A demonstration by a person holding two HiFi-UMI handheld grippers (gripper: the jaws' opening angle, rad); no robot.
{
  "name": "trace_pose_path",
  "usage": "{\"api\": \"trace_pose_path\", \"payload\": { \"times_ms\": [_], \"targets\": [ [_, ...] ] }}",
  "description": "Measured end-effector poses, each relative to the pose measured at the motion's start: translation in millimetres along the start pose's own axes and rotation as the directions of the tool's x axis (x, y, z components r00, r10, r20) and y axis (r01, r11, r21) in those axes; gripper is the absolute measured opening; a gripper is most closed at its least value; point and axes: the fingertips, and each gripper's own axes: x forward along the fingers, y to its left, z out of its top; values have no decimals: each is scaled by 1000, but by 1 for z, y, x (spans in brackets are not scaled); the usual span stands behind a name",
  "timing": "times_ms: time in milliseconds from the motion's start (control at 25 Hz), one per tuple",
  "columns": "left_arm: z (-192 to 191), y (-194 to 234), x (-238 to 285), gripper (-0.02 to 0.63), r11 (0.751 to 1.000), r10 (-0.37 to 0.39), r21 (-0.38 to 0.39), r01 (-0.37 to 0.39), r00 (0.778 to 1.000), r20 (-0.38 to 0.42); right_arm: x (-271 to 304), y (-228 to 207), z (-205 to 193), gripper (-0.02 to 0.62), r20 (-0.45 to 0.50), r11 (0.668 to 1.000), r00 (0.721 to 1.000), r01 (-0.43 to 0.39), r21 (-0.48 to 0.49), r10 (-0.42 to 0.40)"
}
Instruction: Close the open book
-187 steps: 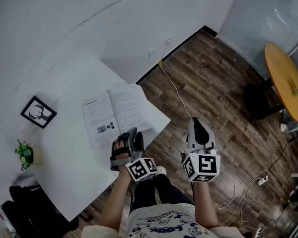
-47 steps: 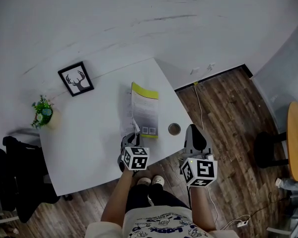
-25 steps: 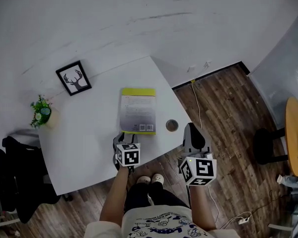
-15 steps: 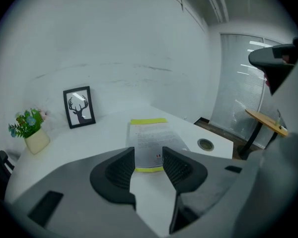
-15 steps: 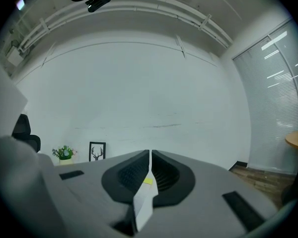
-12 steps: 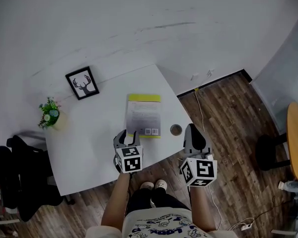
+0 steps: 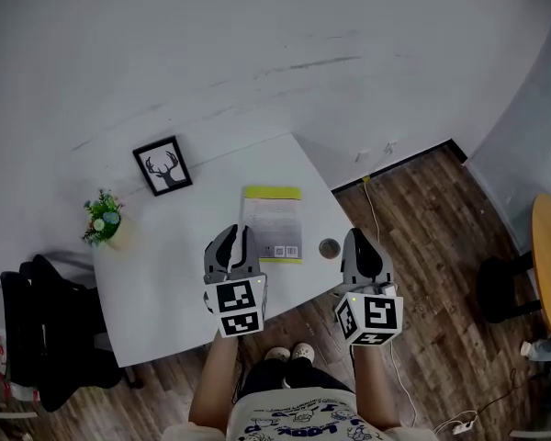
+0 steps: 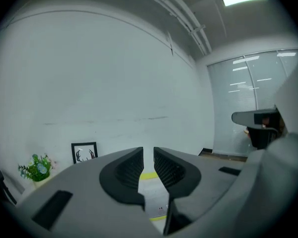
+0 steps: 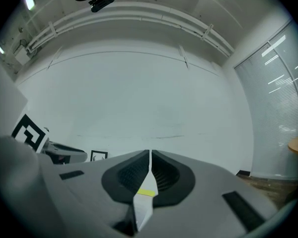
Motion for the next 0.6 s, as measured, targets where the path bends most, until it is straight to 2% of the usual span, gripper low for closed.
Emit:
{"api": "trace_pose_path", "payload": {
  "times_ms": [240,600],
  "targets": [
    [44,6,-22,51,1000,13,22,-15,994,110,-3,4,17,34,37,1000,999,-1,-8,1],
    [60,18,-40,26,998,69,1,-69,987,142,-7,7,33,34,68,999,998,-5,-32,7]
  ]
}}
